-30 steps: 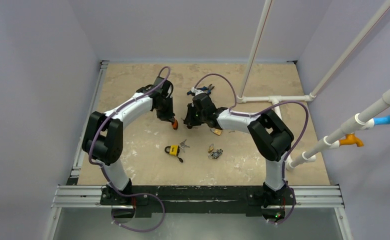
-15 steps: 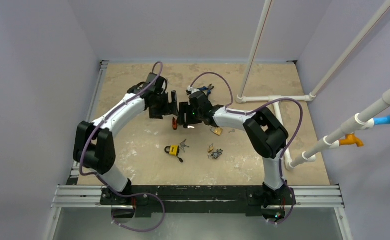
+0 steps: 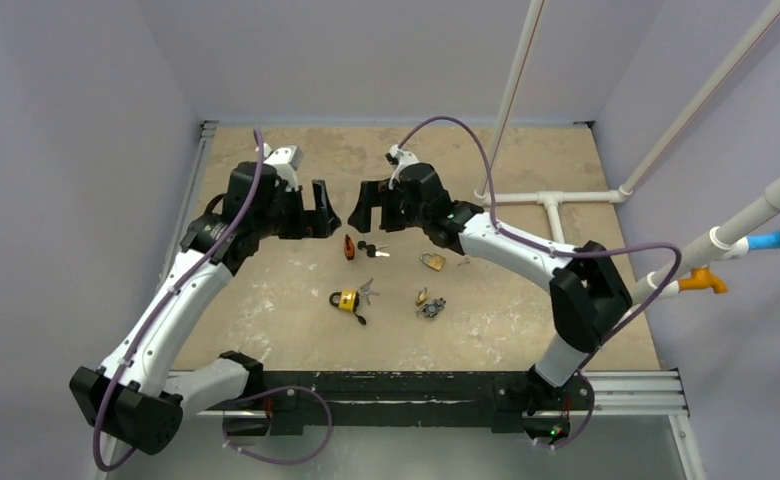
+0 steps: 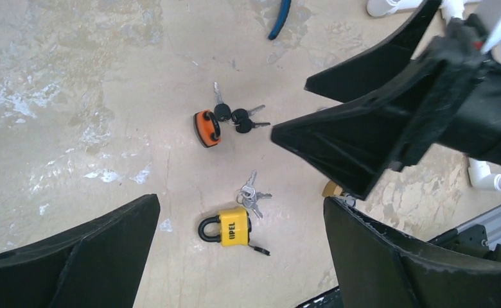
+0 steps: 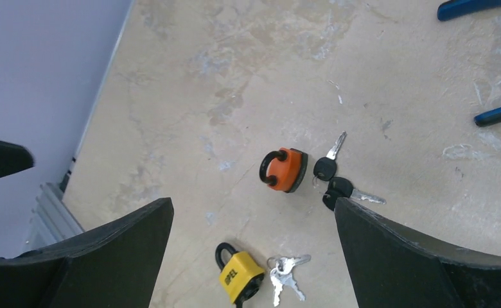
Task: Lock with the key
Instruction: Reset both arms
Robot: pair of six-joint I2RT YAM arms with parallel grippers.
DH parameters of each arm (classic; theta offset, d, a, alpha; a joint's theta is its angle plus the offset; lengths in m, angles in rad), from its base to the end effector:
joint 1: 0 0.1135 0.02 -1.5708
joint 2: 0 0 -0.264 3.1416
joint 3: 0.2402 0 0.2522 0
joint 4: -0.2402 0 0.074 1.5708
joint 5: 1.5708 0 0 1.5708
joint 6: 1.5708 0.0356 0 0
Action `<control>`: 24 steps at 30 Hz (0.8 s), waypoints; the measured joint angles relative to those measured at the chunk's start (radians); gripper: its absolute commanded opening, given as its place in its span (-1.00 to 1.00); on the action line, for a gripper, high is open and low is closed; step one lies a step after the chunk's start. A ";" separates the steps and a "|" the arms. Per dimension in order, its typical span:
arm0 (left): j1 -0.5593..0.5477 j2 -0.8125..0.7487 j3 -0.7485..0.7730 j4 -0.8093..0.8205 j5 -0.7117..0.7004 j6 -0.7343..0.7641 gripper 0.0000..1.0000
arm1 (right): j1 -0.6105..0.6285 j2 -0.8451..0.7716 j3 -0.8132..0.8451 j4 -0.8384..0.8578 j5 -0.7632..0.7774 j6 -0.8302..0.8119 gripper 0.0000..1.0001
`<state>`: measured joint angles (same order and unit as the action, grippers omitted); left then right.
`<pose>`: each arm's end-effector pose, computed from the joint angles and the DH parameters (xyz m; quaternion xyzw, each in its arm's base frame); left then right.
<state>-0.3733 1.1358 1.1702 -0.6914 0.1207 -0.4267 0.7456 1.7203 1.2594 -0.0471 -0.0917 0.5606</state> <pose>0.2201 -0.0908 0.3545 0.0027 0.8962 -0.2213 0.3845 0.2924 0.2745 0.2661 -0.1027 0.8554 0.3390 0.3780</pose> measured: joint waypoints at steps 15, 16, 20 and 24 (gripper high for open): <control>-0.016 -0.141 -0.073 0.043 -0.041 0.047 1.00 | 0.001 -0.454 -0.207 0.055 0.069 0.047 0.98; -0.016 -0.148 -0.073 0.043 -0.041 0.053 1.00 | 0.001 -0.475 -0.216 0.064 0.076 0.047 0.98; -0.016 -0.178 -0.073 0.048 -0.044 0.072 1.00 | 0.001 -0.539 -0.243 0.079 0.085 0.050 0.98; -0.016 -0.185 -0.074 0.048 -0.044 0.085 1.00 | 0.001 -0.582 -0.264 0.088 0.100 0.051 0.98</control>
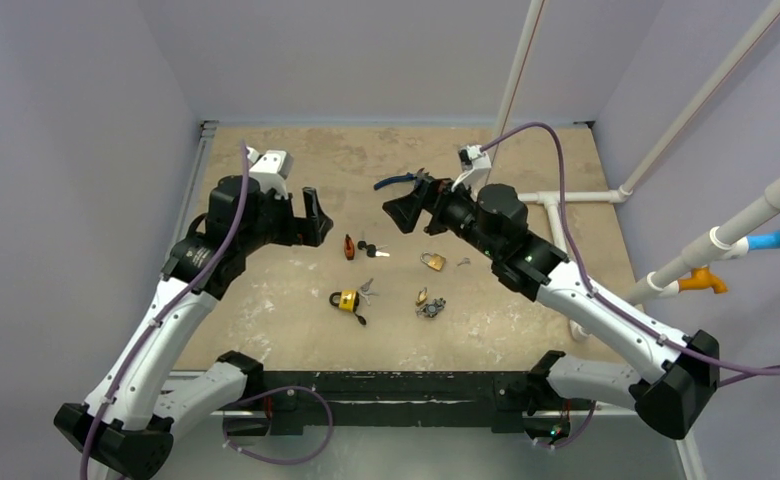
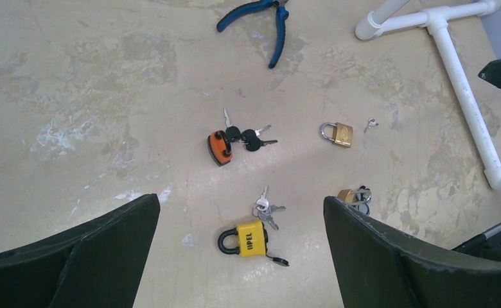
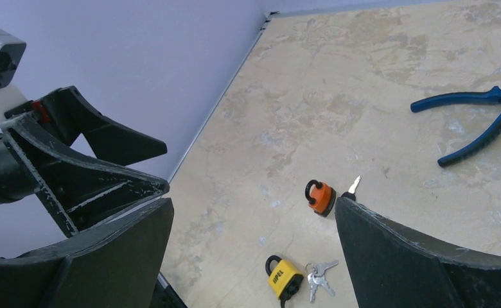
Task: Lock with the key
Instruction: Reset both arms
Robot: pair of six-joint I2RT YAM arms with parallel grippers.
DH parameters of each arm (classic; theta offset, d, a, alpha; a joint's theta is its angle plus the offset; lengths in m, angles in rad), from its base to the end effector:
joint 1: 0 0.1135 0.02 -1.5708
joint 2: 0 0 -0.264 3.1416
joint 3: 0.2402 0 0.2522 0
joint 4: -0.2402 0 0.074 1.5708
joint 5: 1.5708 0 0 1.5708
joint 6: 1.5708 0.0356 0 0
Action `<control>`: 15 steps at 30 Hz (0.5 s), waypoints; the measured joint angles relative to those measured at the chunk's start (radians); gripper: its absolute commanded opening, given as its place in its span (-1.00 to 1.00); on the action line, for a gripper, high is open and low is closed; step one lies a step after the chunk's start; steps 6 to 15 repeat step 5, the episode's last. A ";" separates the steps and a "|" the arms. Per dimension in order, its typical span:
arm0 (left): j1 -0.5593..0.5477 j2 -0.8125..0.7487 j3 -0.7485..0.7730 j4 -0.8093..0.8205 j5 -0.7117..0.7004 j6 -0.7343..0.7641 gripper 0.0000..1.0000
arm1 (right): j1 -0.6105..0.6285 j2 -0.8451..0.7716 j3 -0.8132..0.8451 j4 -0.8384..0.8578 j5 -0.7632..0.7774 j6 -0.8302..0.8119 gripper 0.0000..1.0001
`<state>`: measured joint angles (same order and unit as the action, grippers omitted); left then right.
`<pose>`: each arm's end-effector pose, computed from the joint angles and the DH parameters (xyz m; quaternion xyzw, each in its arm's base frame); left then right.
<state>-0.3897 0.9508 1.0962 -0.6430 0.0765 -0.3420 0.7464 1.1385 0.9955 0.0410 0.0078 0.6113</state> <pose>0.1807 -0.0772 0.3710 0.0400 0.8581 -0.2134 0.4653 0.1980 0.1827 0.3665 -0.0475 0.7407 0.4185 0.5234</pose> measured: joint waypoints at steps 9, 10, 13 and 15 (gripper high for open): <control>0.000 0.000 -0.016 0.007 -0.001 0.015 1.00 | 0.000 -0.035 -0.034 0.007 0.005 0.003 0.98; 0.000 0.000 -0.016 0.007 -0.001 0.015 1.00 | 0.000 -0.035 -0.034 0.007 0.005 0.003 0.98; 0.000 0.000 -0.016 0.007 -0.001 0.015 1.00 | 0.000 -0.035 -0.034 0.007 0.005 0.003 0.98; 0.000 0.000 -0.016 0.007 -0.001 0.015 1.00 | 0.000 -0.035 -0.034 0.007 0.005 0.003 0.98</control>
